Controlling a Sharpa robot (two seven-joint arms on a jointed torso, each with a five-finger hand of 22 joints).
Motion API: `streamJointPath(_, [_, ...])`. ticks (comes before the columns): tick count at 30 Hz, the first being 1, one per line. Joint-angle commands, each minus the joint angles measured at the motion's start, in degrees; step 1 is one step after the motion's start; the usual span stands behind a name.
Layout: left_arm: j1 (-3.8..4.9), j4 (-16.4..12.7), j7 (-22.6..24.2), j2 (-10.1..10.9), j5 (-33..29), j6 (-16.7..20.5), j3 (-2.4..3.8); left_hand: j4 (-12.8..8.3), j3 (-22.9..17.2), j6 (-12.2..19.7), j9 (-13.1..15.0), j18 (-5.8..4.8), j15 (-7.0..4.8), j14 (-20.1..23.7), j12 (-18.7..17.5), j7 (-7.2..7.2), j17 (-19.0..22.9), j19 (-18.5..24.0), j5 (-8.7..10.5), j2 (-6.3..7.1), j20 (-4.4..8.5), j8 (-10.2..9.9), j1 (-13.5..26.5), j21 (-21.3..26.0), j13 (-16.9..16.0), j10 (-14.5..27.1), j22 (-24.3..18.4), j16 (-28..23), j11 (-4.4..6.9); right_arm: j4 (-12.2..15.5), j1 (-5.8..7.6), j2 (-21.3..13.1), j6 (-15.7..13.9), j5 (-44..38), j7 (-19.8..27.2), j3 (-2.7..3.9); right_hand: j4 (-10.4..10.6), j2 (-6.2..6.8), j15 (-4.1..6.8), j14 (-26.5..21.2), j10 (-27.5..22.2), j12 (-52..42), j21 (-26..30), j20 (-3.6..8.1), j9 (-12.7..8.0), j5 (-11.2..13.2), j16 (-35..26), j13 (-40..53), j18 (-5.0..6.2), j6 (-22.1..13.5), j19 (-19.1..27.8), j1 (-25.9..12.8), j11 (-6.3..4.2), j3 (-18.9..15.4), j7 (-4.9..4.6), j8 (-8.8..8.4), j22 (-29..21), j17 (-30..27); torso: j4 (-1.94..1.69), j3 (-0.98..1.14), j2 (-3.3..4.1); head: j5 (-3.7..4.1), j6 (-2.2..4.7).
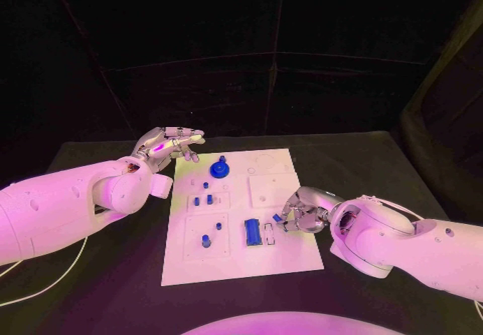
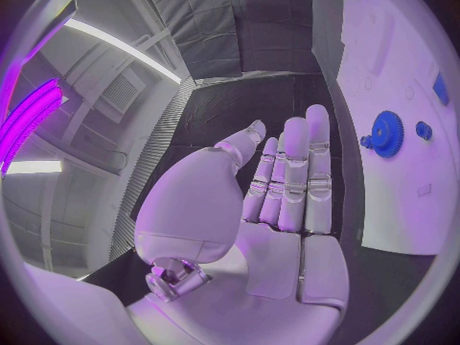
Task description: Assemble the parts on the task board
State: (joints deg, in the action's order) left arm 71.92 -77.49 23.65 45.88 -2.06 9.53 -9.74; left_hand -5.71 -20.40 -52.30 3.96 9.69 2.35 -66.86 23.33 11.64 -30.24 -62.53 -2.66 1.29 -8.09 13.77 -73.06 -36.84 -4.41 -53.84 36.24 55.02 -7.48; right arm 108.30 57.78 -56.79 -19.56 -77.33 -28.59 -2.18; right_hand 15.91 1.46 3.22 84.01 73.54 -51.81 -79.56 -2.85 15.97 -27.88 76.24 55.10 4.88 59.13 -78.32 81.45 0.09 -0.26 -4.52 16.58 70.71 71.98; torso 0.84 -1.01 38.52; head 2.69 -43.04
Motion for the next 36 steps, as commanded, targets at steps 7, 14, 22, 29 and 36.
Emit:
streamJointPath(7, [0.09,-0.2,0.0,0.0,-0.1,-0.7,0.05,-0.4,0.0,0.5,0.0,0.81,0.15,0.4,0.3,0.01,0.1,-0.4,-0.18,-0.08,-0.12,0.4,-0.8,0.3,0.0,0.3,-0.1,0.3,0.0,-0.7,0.07,1.7,5.2,2.9,-1.5,0.0,0.6,-0.35,0.92,3.0,2.1,-2.4,-1.3,0.43,0.3,0.5,1.4,2.2,-1.02,2.2,-1.4,-2.7,-0.58,0.0,0.58,0.03,1.8,1.7,-0.09,-0.04,-0.05,-0.23,-0.13])
streamJointPath(14, [0.09,-0.2,0.0,0.1,-0.1,-0.7,0.05,-0.4,0.0,0.5,0.0,0.81,0.15,0.4,0.3,0.01,0.1,-0.4,-0.18,-0.08,-0.12,0.4,-0.8,0.3,0.0,0.3,-0.1,0.3,0.0,-1.2,0.06,2.9,5.4,3.1,-2.8,0.0,0.7,-0.72,1.05,3.1,2.8,-2.8,-1.5,0.6,0.3,0.0,1.6,2.8,-1.06,3.0,-1.5,-5.5,-0.71,-0.4,0.75,-0.46,2.1,2.0,-0.03,0.02,-0.03,-0.2,-0.07])
streamJointPath(22, [0.09,-0.3,-0.5,0.3,-0.1,-1.2,0.05,-0.4,0.0,0.5,0.0,0.8,0.15,0.5,0.4,0.04,0.1,-0.4,-0.18,-0.1,-0.11,0.5,-0.9,0.3,0.0,0.4,-0.1,0.3,-0.02,-1.7,0.06,3.5,6.5,3.2,-3.5,0.0,0.6,-0.85,1.09,3.1,3.1,-3.3,-1.5,0.63,0.4,-0.2,1.7,3.4,-1.08,3.3,-1.5,-5.9,-0.77,-0.5,0.85,-0.46,2.2,2.1,-0.06,0.02,-0.03,-0.07,-0.14])
streamJointPath(29, [0.09,-0.4,-0.9,0.5,-0.1,-1.7,0.05,-0.4,0.0,0.5,0.0,0.79,0.16,0.5,0.4,0.06,0.1,-0.4,-0.17,-0.11,-0.12,0.5,-0.8,0.3,0.0,0.4,-0.1,0.3,-0.04,-2.3,0.06,4.0,7.4,3.2,-4.0,0.01,0.6,-0.88,1.11,3.1,3.2,-3.5,-1.5,0.64,0.4,-0.2,1.7,3.5,-1.09,3.4,-1.6,-6.0,-0.81,-0.5,0.89,-0.46,2.2,2.1,-0.08,0.01,-0.02,-0.07,-0.19])
streamJointPath(36, [0.09,-0.4,-1.1,0.5,-0.1,-1.8,0.05,-0.4,0.0,0.5,0.0,0.79,0.16,0.5,0.4,0.06,0.1,-0.4,-0.17,-0.11,-0.12,0.5,-0.8,0.3,0.0,0.4,-0.1,0.3,-0.04,-2.7,0.06,4.4,8.0,3.0,-4.2,0.01,0.6,-0.87,1.12,3.1,3.2,-3.4,-1.5,0.65,0.4,-0.2,1.6,3.5,-1.08,3.4,-1.5,-6.1,-0.81,-0.5,0.9,-0.48,2.2,2.0,-0.02,0.02,-0.01,-0.14,-0.22])
